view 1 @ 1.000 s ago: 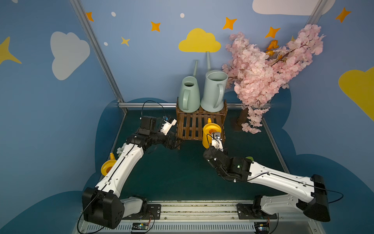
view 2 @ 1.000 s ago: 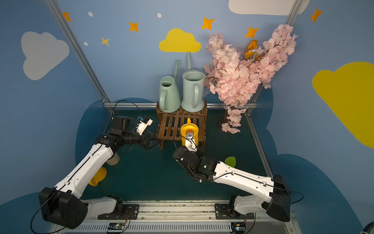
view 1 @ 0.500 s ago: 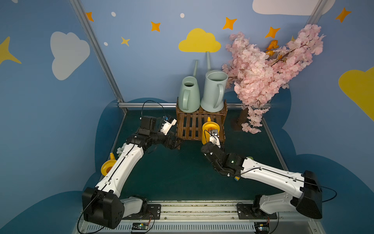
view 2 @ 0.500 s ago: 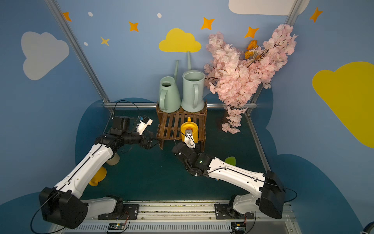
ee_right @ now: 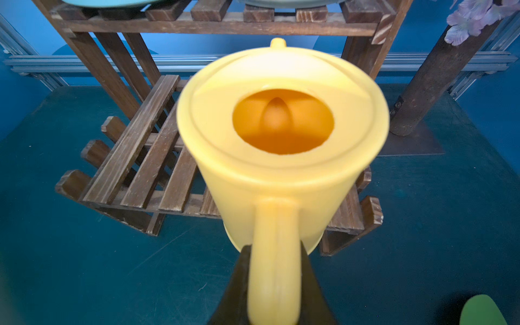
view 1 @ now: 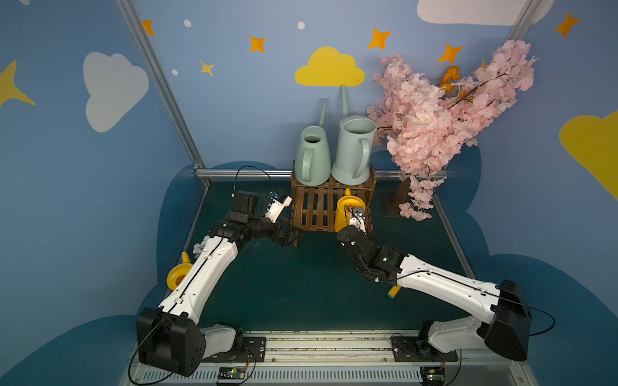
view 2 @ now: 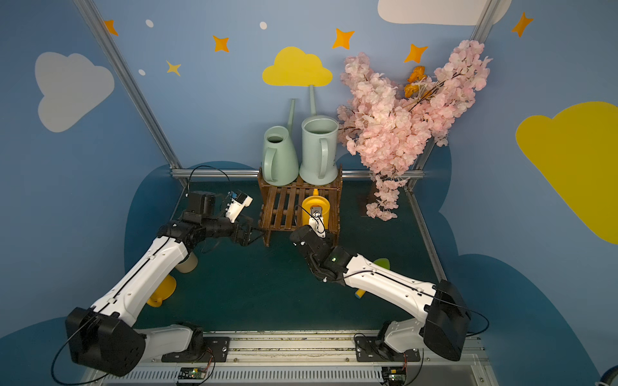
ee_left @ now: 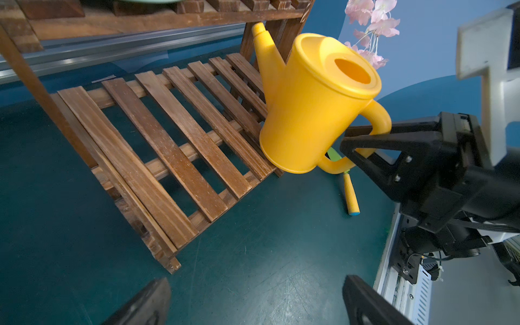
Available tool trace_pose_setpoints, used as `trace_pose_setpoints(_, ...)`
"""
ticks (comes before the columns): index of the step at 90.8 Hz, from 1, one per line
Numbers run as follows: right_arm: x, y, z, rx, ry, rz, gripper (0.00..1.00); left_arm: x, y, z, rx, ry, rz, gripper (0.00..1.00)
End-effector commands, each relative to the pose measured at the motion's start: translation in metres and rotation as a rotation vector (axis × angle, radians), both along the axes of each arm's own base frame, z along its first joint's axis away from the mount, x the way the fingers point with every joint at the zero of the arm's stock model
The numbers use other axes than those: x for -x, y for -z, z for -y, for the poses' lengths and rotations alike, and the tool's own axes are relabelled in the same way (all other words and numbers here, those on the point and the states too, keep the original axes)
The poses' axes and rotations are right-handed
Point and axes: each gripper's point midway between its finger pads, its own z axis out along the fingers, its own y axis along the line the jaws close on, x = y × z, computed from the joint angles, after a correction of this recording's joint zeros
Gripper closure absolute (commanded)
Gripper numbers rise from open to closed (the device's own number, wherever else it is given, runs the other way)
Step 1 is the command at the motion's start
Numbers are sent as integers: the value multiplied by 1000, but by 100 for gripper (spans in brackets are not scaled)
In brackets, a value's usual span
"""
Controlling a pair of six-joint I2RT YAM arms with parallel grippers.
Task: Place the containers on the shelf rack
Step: 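Place the container on the shelf.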
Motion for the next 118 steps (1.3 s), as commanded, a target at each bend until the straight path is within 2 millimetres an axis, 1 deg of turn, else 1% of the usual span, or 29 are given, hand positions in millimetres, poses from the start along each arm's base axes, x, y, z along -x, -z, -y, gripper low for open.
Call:
trace_pose_setpoints(1, -8, 2, -9, -15, -18, -24, 100, 1, 6, 1, -5, 14, -3, 0)
trace_pose_setpoints(38, -24, 16, -10, 45, 6, -29, 100, 2, 8, 2, -9, 18, -6, 0)
trace_pose_setpoints(62, -33, 25, -10, 58, 21, -38, 98, 2, 10, 1, -15, 18, -9, 0)
trace_pose_setpoints(68, -33, 26, -11, 53, 19, -40, 96, 2, 11, 0, -21, 19, -10, 0)
trace_pose_setpoints(80, -32, 27, -13, 47, 11, -46, 84, 4, 14, -3, -44, 15, -10, 0)
trace_pose_setpoints(90, -30, 24, -14, 34, 8, -52, 71, 5, 24, -10, -103, -1, -17, 0)
trace_pose_setpoints(101, -26, 17, -14, 26, 4, -48, 56, 16, 37, -21, -193, 7, -49, 0)
trace_pose_setpoints(107, -23, 12, -11, 20, 5, -43, 50, 23, 43, -29, -256, 12, -81, 0)
trace_pose_setpoints(118, -18, 6, -5, -1, 11, -33, 40, 39, 61, -48, -373, 16, -195, 0)
